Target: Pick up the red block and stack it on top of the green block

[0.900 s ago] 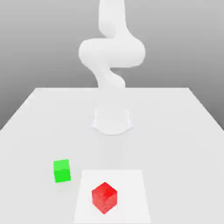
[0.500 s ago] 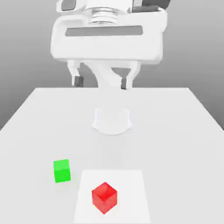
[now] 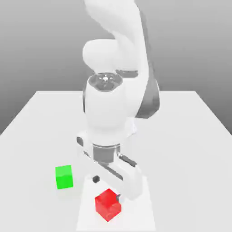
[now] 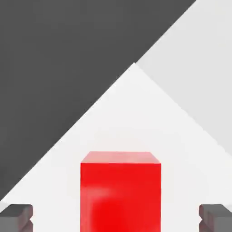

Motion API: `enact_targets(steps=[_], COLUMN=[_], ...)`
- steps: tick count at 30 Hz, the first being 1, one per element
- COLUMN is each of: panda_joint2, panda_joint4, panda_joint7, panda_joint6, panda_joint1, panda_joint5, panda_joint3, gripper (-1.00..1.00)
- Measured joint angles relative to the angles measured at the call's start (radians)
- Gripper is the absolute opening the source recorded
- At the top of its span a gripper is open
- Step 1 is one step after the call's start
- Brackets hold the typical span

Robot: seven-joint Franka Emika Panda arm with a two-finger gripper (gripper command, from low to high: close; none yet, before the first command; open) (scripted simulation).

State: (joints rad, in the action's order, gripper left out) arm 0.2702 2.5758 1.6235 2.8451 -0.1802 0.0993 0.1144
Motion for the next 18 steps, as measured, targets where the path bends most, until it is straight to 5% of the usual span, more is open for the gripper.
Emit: enact_targets(steps=[1,2,9,18], panda_joint2=[0.036,0.057,0.055,-0.243], panda_joint4=[-0.005,-0.008,-0.008,0.112], panda_joint7=[0.007,0.012,0.014,-0.115], panda_joint6=[0.030,0.047,0.047,-0.134], panda_joint1=[0.013,0.019,0.019,-0.107], panda_joint5=[0.008,0.015,0.016,-0.037], panda_joint3=[-0.015,-0.023,-0.023,-0.050], gripper=[0.00,-1.00,-1.00,-1.00])
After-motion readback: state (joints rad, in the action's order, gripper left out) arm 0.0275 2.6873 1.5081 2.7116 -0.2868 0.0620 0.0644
